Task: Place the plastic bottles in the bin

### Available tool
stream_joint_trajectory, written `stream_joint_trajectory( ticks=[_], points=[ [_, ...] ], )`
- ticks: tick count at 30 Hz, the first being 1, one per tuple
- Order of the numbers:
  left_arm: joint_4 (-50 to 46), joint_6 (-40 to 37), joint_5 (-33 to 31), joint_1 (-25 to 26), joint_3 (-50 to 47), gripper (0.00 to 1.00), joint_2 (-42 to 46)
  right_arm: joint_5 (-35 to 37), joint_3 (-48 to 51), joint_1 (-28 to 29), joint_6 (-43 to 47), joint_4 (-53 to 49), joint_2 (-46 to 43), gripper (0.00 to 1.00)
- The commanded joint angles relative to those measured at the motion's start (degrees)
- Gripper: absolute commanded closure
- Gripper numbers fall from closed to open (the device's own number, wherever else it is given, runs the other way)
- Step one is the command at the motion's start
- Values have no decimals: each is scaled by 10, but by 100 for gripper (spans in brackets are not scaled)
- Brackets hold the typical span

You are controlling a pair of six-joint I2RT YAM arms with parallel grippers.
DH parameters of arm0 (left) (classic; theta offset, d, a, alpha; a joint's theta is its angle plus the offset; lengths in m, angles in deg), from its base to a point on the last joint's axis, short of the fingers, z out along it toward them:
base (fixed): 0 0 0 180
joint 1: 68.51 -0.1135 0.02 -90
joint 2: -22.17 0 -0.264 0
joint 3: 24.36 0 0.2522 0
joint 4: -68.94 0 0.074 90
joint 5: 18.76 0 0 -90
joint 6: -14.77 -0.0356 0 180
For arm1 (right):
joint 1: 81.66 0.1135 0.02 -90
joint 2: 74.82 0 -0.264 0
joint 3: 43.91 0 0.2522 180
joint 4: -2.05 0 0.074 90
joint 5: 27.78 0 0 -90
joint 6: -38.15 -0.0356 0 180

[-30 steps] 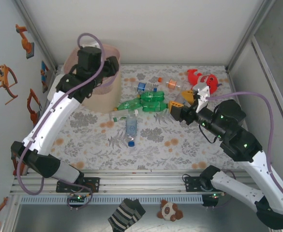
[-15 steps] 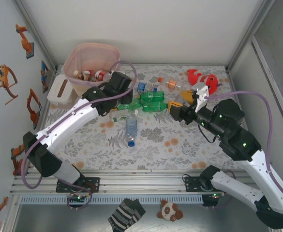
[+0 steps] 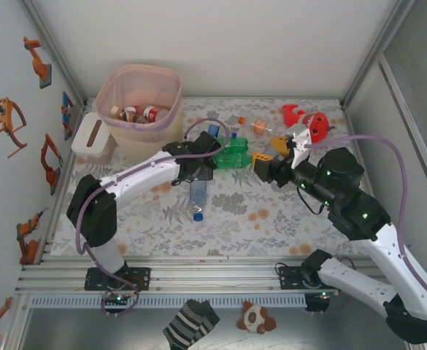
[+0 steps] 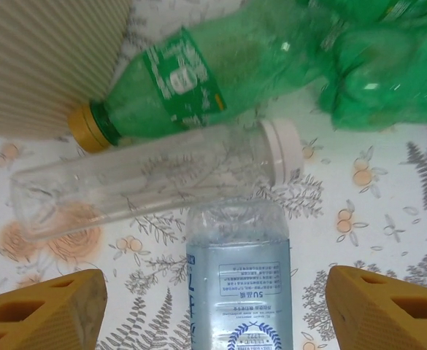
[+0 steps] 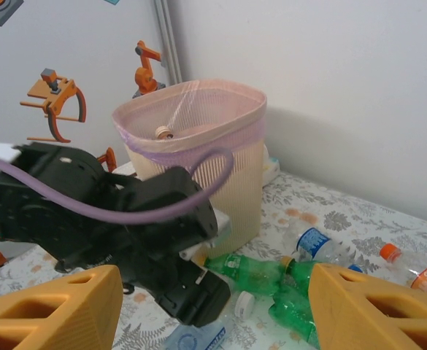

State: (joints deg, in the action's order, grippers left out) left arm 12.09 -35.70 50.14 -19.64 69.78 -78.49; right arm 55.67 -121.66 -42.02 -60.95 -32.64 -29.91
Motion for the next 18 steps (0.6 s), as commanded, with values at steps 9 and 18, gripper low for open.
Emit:
stream_joint_trajectory(
  ticks=[9, 18],
  points=[
    [35, 59, 67, 16, -43, 22, -74, 3, 9, 4, 5, 11, -14, 32],
    [42, 57, 59, 16, -54, 31, -84, 5, 11, 4, 3, 11, -14, 33]
  ],
)
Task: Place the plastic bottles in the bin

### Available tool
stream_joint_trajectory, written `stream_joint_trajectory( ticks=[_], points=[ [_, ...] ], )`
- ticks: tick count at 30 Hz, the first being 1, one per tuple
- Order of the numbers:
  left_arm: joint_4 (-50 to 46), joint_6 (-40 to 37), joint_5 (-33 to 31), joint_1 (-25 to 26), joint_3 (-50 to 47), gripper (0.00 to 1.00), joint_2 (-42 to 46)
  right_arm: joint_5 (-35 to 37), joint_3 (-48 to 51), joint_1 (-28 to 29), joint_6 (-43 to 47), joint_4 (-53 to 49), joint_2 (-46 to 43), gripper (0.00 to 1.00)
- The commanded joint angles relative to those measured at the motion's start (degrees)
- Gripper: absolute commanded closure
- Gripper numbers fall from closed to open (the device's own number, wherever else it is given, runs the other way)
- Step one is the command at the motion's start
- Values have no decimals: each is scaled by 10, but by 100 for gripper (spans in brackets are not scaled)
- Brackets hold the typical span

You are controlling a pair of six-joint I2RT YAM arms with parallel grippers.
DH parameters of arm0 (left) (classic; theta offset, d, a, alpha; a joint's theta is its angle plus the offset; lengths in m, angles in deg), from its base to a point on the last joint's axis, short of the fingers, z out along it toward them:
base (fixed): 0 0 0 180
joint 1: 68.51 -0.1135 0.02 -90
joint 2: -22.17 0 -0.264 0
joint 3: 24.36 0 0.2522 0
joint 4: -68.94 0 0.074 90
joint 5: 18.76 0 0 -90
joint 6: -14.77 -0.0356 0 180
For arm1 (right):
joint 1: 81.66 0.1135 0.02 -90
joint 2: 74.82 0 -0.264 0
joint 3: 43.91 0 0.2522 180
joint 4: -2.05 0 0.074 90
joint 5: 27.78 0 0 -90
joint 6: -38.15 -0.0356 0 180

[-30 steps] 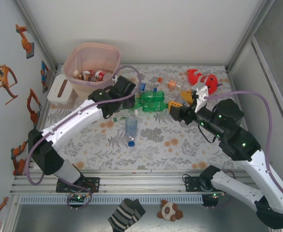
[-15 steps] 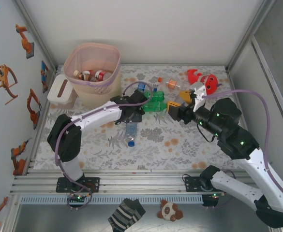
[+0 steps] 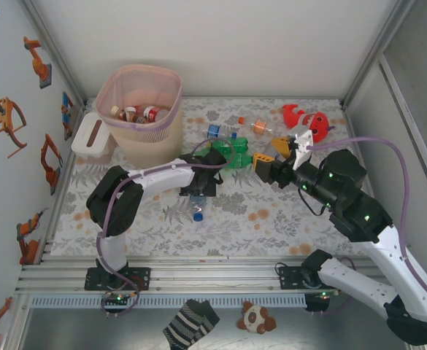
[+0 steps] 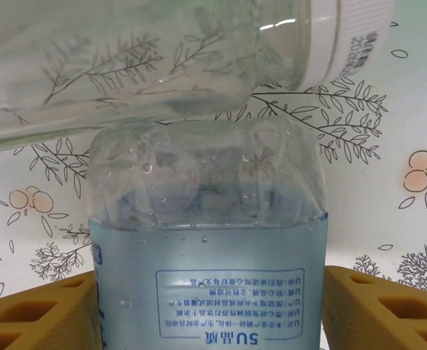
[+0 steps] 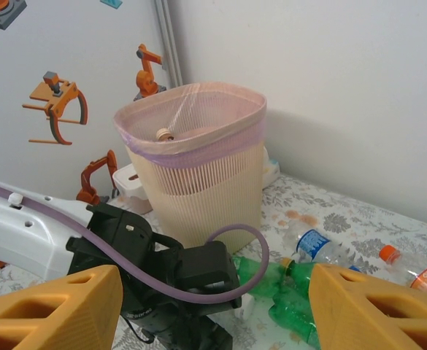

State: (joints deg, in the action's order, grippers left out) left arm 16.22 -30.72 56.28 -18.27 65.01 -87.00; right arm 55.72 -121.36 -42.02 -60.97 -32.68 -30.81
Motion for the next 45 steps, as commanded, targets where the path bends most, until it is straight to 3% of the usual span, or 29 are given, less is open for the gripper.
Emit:
stream_joint_trajectory(
  ticks=[1, 11, 24, 35, 45],
  points=[
    [1, 7, -3, 3, -7, 32, 3, 4, 8, 4, 3, 12, -5, 32],
    [-6, -1, -17, 3, -9, 43, 24, 1, 7, 4, -1, 15, -3, 33],
    [-17, -38, -34, 2, 14, 45, 115, 1, 3, 4, -1, 15, 2, 33],
    [5, -140, -52, -8, 71, 46, 210, 0, -1, 4, -2, 17, 6, 33],
    [30, -241, -39, -54, 146, 48, 267, -2, -2, 4, -5, 19, 5, 33]
  ],
)
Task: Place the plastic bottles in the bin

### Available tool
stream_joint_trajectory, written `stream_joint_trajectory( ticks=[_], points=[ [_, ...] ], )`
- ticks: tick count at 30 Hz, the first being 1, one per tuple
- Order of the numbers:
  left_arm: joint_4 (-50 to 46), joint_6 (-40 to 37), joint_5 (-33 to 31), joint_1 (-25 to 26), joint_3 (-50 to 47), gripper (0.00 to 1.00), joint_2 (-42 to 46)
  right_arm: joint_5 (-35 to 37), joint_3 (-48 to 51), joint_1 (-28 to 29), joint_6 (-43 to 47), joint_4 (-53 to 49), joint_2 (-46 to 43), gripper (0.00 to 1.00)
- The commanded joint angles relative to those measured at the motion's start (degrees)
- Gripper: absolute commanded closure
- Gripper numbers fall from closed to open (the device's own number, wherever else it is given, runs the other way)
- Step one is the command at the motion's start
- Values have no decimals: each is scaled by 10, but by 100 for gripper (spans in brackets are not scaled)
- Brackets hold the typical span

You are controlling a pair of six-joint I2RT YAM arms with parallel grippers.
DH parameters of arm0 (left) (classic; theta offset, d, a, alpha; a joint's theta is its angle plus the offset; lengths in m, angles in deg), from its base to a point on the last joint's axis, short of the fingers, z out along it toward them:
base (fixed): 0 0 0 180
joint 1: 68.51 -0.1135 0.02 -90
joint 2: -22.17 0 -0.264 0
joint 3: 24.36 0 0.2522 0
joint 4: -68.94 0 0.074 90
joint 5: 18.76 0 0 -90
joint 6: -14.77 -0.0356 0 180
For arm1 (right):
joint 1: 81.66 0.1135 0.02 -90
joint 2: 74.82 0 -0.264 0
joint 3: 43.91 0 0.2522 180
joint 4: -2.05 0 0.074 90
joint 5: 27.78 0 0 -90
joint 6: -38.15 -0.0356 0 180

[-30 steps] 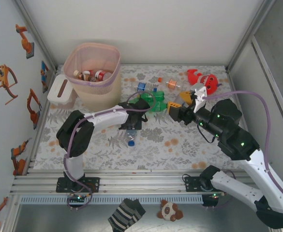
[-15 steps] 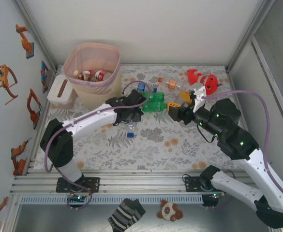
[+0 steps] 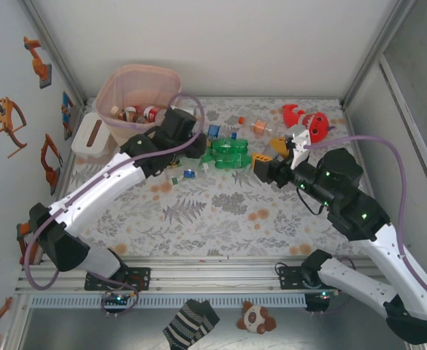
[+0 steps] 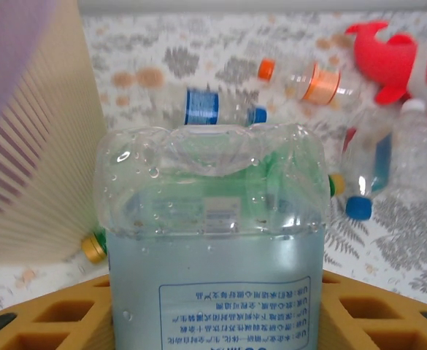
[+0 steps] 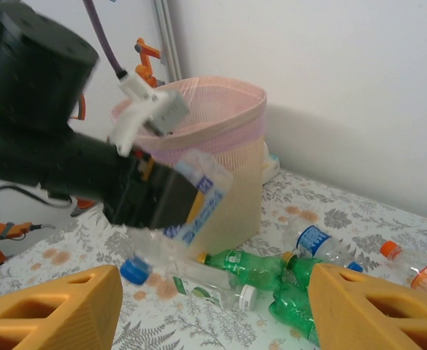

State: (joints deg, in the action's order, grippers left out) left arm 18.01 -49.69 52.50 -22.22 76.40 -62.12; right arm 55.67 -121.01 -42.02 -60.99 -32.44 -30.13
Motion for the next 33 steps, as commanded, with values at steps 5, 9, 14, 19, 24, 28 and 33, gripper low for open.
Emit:
stream_joint_trajectory(
  ticks=[5, 9, 14, 19, 24, 28, 33],
  points=[
    [15, -97, -2, -42, 94, 48, 23, -2, -6, 4, -8, 17, -4, 33],
    [9, -130, -12, -64, 152, 48, 7, -1, -7, 4, -10, 18, -4, 33],
    [0, -160, -5, -104, 232, 48, -28, -5, -11, 4, -13, 18, -3, 33],
    [-26, -166, 30, -156, 326, 48, -84, -3, -13, 4, -15, 16, -5, 33],
    [-55, -177, 61, -196, 395, 49, -154, -2, -16, 4, -18, 16, -4, 33],
    [-96, -183, 83, -224, 461, 49, -216, 0, -19, 4, -19, 14, -7, 33],
    [-145, -184, 123, -245, 503, 50, -274, 0, -21, 4, -19, 11, -5, 33]
  ],
)
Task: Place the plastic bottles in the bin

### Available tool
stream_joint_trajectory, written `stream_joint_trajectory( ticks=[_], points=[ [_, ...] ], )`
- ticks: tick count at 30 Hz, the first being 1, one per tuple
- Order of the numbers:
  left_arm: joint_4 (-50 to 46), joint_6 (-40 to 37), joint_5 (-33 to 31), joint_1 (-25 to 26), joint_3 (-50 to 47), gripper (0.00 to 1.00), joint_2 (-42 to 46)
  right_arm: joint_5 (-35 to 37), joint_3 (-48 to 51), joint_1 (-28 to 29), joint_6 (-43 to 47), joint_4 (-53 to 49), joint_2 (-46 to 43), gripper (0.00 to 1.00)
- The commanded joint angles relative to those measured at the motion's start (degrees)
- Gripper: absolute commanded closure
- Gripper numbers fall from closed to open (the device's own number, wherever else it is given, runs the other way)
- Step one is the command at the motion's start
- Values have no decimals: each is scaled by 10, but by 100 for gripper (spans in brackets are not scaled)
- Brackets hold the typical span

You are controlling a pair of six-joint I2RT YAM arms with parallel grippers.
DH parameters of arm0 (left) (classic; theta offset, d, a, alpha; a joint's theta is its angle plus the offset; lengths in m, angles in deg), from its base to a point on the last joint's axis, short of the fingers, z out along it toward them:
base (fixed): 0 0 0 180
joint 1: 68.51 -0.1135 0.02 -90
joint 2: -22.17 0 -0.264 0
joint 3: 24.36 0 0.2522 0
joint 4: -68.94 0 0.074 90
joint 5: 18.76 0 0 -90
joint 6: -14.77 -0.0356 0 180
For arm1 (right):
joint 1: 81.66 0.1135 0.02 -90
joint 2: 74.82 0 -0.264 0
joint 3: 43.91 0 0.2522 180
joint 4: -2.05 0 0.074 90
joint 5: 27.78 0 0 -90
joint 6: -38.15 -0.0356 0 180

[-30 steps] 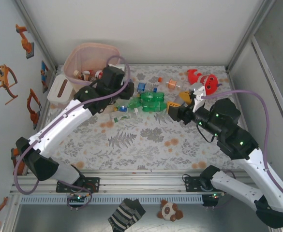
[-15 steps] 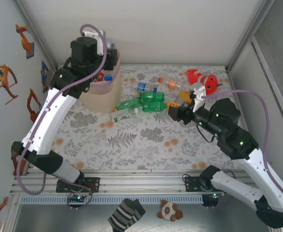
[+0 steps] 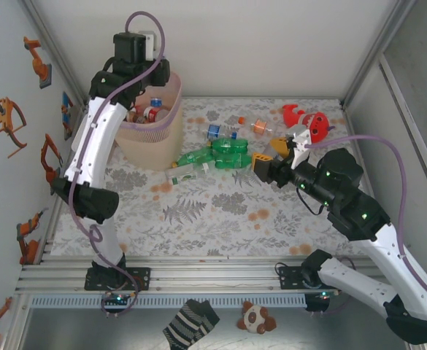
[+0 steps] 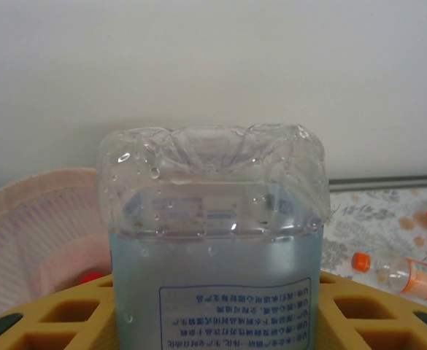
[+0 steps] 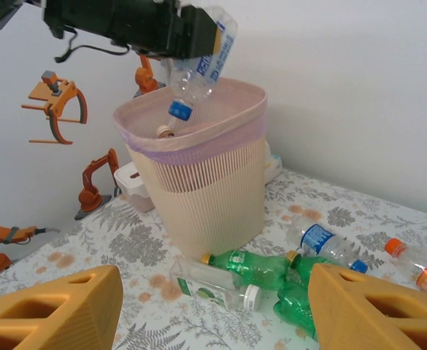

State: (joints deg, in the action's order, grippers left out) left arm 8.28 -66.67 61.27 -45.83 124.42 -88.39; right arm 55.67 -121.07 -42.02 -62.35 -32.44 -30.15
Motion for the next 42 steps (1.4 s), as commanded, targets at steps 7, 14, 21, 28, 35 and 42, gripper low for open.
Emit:
stream_joint_trajectory(
  ticks=[7, 14, 21, 28, 35, 42],
  points=[
    [-109, -1, 58, -31, 23, 50, -61, -5, -22, 4, -8, 12, 2, 33],
    [-153, 2, 36, -42, 2, 50, -86, -7, -23, 4, -5, 15, 8, 33],
    [-182, 8, 16, -55, -25, 51, -103, -7, -19, 4, -4, 15, 10, 33],
    [-173, 8, 30, -60, -61, 51, -123, -6, -16, 4, -3, 15, 9, 33],
    [-171, 11, 45, -61, -73, 50, -159, -4, -15, 4, -2, 13, 6, 33],
    [-164, 18, 73, -61, -74, 47, -166, -4, -16, 4, -4, 11, 6, 33]
  ],
)
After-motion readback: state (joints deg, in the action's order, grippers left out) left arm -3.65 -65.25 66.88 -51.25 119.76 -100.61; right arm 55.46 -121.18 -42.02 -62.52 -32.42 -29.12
